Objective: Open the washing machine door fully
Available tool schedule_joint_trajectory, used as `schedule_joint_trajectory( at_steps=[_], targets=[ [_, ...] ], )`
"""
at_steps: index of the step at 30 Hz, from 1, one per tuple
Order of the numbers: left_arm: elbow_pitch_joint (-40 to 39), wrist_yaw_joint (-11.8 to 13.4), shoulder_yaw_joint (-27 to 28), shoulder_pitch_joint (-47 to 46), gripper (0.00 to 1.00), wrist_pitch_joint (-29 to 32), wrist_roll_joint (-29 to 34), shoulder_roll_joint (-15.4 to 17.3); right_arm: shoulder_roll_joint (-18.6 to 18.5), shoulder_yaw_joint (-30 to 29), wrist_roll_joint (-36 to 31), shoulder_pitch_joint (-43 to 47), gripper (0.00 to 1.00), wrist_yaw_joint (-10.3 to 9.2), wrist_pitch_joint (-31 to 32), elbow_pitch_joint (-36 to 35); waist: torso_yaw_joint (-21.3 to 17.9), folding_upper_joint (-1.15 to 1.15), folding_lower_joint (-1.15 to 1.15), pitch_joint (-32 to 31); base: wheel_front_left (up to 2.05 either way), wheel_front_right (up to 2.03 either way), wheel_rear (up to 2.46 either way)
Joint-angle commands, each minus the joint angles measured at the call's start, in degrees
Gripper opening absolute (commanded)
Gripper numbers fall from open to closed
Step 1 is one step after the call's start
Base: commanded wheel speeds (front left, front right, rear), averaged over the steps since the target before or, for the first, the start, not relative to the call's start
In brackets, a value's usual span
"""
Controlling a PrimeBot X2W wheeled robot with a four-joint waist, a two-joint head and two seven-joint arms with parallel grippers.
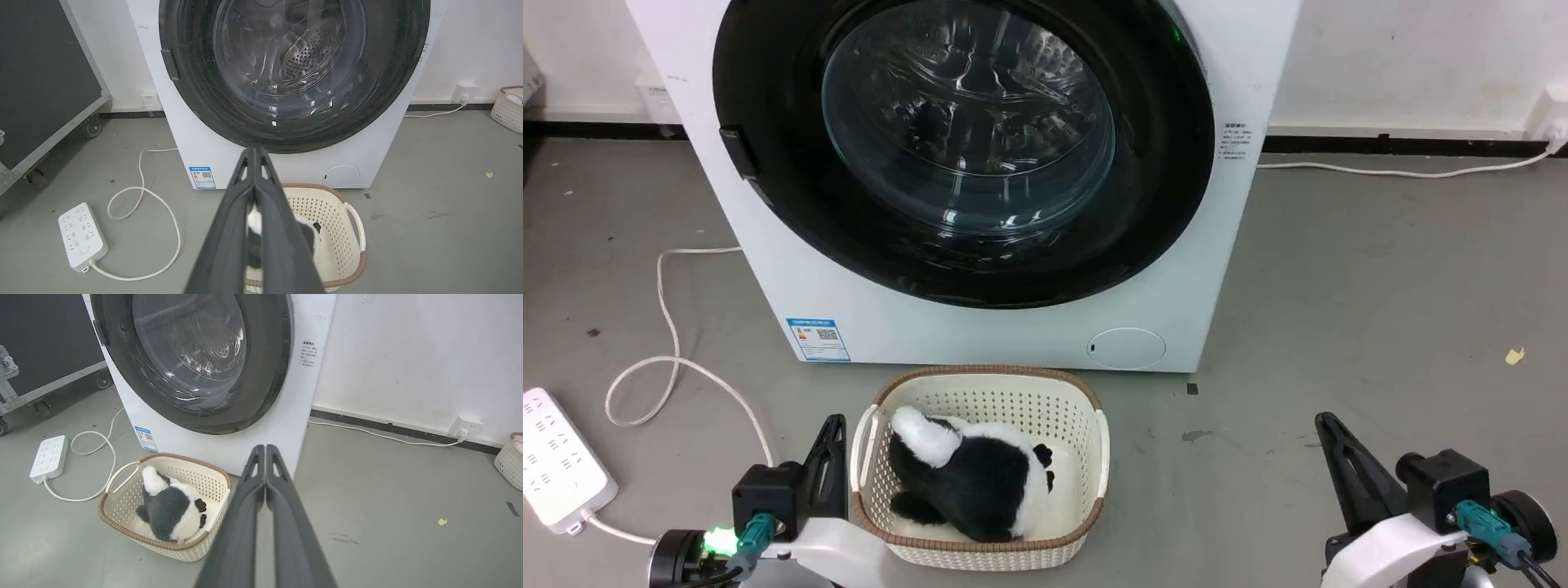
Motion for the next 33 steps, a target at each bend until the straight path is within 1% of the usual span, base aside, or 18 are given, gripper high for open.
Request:
schedule_joint_trajectory(
  at_steps=[1, 33],
  targets=[
    [-0.2, 0.2, 0.0, -0.8, 0.00, 0.0, 0.5, 0.0, 0.3, 0.0, -0.4, -0.8, 0.00, -0.04, 0.0, -0.3, 0.0, 0.00, 0.00, 0.0, 0.00, 0.00, 0.00],
    [-0.2, 0.2, 0.0, -0.8, 0.00, 0.0, 0.5, 0.0, 0.3, 0.0, -0.4, -0.8, 0.00, -0.04, 0.0, -0.3, 0.0, 0.00, 0.00, 0.0, 0.00, 0.00, 0.00]
  ],
)
